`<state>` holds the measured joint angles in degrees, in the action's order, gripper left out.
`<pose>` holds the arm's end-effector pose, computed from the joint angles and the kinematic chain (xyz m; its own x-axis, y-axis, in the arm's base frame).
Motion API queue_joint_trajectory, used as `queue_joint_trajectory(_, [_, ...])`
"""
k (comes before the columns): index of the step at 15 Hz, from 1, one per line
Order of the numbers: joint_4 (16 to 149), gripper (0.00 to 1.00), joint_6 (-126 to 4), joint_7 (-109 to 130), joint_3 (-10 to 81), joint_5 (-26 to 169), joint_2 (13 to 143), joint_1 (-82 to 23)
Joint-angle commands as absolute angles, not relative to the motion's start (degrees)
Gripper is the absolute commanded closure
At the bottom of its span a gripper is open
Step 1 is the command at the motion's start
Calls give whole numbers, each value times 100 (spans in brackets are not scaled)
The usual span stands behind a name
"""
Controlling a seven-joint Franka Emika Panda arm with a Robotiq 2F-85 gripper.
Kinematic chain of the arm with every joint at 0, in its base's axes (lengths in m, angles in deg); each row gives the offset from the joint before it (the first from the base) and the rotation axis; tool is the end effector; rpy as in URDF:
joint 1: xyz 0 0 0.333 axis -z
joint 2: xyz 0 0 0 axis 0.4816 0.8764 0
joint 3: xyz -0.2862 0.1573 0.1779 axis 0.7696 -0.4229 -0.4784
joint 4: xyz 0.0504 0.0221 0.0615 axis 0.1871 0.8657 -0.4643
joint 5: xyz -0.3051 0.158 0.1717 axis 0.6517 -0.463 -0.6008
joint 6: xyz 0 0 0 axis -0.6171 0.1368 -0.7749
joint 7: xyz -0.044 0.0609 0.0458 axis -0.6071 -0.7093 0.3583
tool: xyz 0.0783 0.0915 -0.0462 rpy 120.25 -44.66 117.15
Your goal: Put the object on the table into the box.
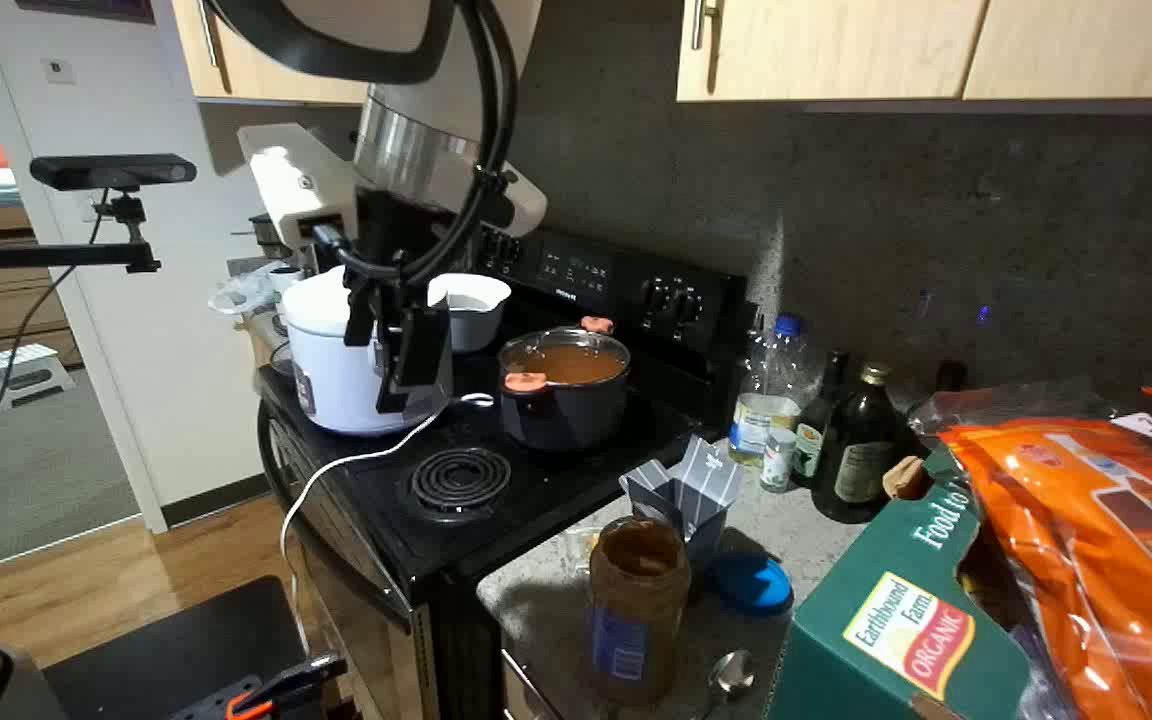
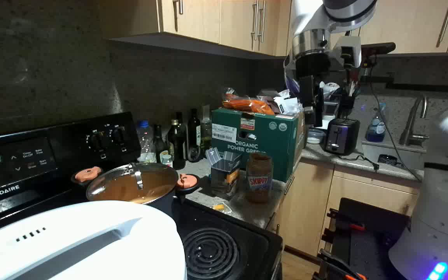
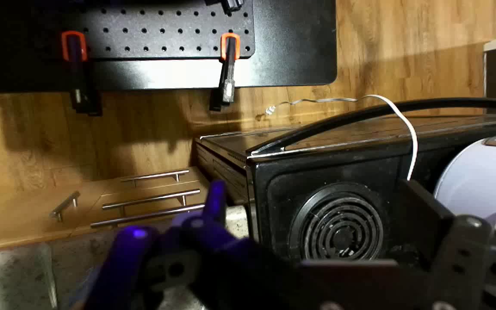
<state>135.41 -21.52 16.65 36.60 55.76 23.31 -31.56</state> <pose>0.2783 0.0141 0.5025 0.9781 0.0040 -0.2080 -0.0534 -0.9616 -0.2694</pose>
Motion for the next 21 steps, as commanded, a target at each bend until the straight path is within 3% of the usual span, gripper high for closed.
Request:
queue_joint_trajectory(1, [13530, 0, -2128, 1724, 3560, 5526, 2341, -3032])
queue_joint_trajectory(13, [13530, 0, -2128, 1725, 3560, 5526, 2341, -3032])
queue_joint_trajectory(21, [13403, 0, -3500, 1772, 3598, 5540, 2765, -2940])
